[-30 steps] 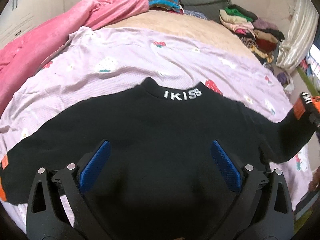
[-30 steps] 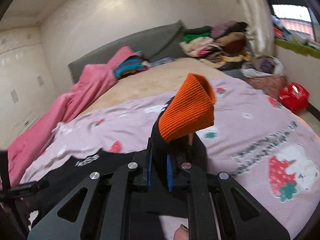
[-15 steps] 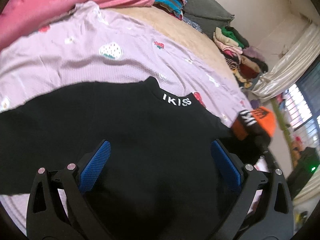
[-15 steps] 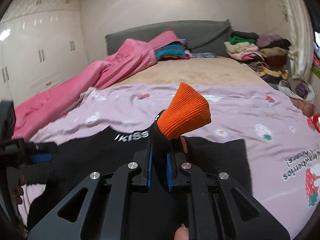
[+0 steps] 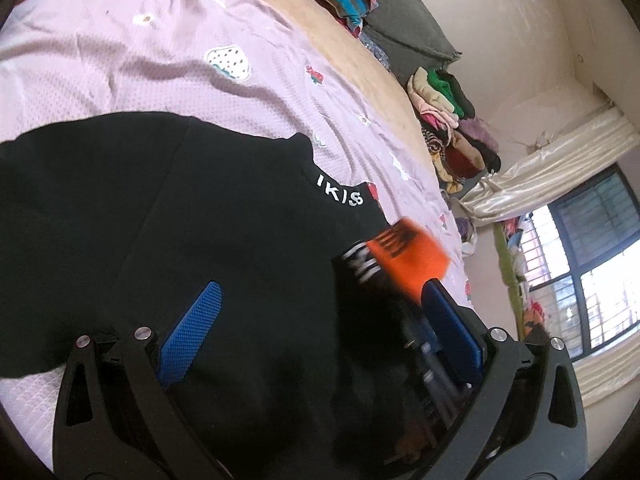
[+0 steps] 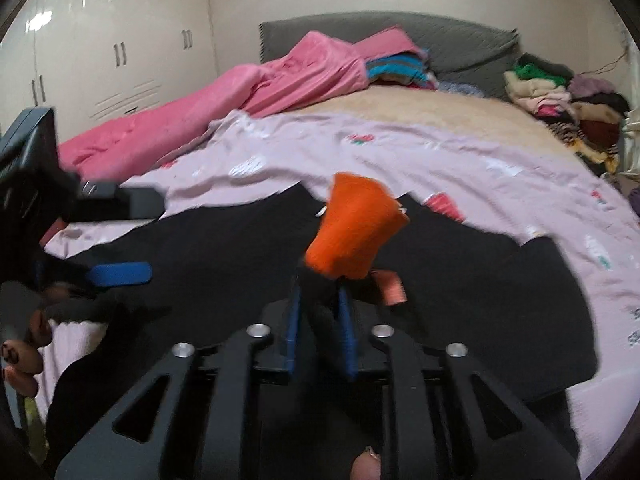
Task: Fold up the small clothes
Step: 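Carry the cuff across the sweatshirt body toward the left gripper and release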
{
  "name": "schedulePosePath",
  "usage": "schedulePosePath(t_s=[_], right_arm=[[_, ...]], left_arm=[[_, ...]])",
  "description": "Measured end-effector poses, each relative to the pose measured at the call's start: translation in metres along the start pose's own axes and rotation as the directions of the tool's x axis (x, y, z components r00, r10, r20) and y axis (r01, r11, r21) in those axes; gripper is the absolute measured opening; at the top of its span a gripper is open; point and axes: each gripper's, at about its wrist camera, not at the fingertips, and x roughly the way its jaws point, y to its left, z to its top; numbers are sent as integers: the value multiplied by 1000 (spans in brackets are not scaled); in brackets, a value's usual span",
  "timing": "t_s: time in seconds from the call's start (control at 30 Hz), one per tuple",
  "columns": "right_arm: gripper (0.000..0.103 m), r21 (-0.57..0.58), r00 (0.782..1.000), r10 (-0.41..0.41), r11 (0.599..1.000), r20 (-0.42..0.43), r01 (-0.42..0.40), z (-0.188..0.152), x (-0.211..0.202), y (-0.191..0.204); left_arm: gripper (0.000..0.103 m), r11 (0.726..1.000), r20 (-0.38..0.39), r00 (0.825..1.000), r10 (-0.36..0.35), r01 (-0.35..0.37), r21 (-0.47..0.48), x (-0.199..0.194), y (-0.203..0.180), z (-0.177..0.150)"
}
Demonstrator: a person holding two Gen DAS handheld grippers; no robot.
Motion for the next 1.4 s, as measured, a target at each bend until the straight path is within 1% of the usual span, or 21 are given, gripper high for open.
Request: schedulePosePath(t_s=[0.07,0.13,0.2,0.27,0.3,0.33,0.37,0.5,0.53,0.57,0.6,0.63,0.7,0.8,0.87,0.93,1.0,1.13,1.2,1.3,1.4], right_arm=[[33,-10,999,34,999,-15,-35,-4,1,8],[49,-29,996,78,996,-40,-79,-10,-1,17],[62,-45,993,104,993,-55,-107,-17,-6,23],[63,-46,988,144,988,-64,-147,-24,-17,26],[68,-40,987,148,988,-64,-150,-27,-23,25],[72,-36,987,146,988,-62,-148,-29,-28,25],[72,-26,988,146,989,-54,-147,-33,-37,20],[72,26,993,113,993,-37,-113,-41,-61,1],[72,45,995,96,994,-32,-95,-42,-66,-6],[72,61,996,83,995,-29,-81,-43,-70,-13],[72,71,997,76,995,-27,-74,-43,-73,-17],[72,84,998,65,995,-26,-62,-44,-77,-23],[72,98,999,37,995,-20,-35,-44,-83,-33],[72,108,1000,4,994,-6,-3,-44,-89,-43],[72,118,1000,-9,993,2,8,-46,-92,-48],[72,126,1000,-22,992,8,20,-47,-96,-53],[72,132,999,-36,991,12,34,-46,-96,-56],[72,136,998,-70,988,1,69,-45,-90,-61],[72,140,996,-87,986,-15,89,-43,-81,-65],[72,135,991,-125,982,-46,130,-40,-68,-69],[72,132,984,-159,977,-82,169,-37,-53,-72]], left_arm=[[94,999,-11,1000,-24,24,-21,2,3,0],[94,997,-33,998,-56,54,-47,9,6,-1],[92,998,-53,997,-53,51,-46,16,6,-2],[84,998,-77,996,-46,44,-37,24,7,-5],[81,999,-92,995,-43,40,-32,29,6,-7],[74,999,-105,994,-36,33,-25,34,4,-10],[68,999,-119,992,-30,28,-20,40,3,-12],[66,1000,-156,988,9,-8,7,64,-6,-18],[61,1000,-156,987,21,-18,18,67,-8,-18],[42,999,-155,987,33,-28,32,71,-11,-18],[29,997,-149,987,56,-46,65,76,-18,-17],[5,995,-147,987,68,-56,84,78,-21,-17],[5,991,-142,987,72,-54,125,78,-32,-16],[5,980,-111,993,35,-12,198,62,-54,-14],[4,969,-72,997,17,2,247,45,-67,-14],[4,964,-29,999,-13,21,266,23,-76,-13],[4,958,2,1000,-16,15,287,7,-79,-14],[4,956,37,999,17,-27,292,-7,-71,-12],[4,957,54,997,62,-75,282,-9,-61,-11],[5,959,34,993,118,-122,254,-3,-41,-10],[9,953,53,984,168,-176,246,-7,-28,-11]])
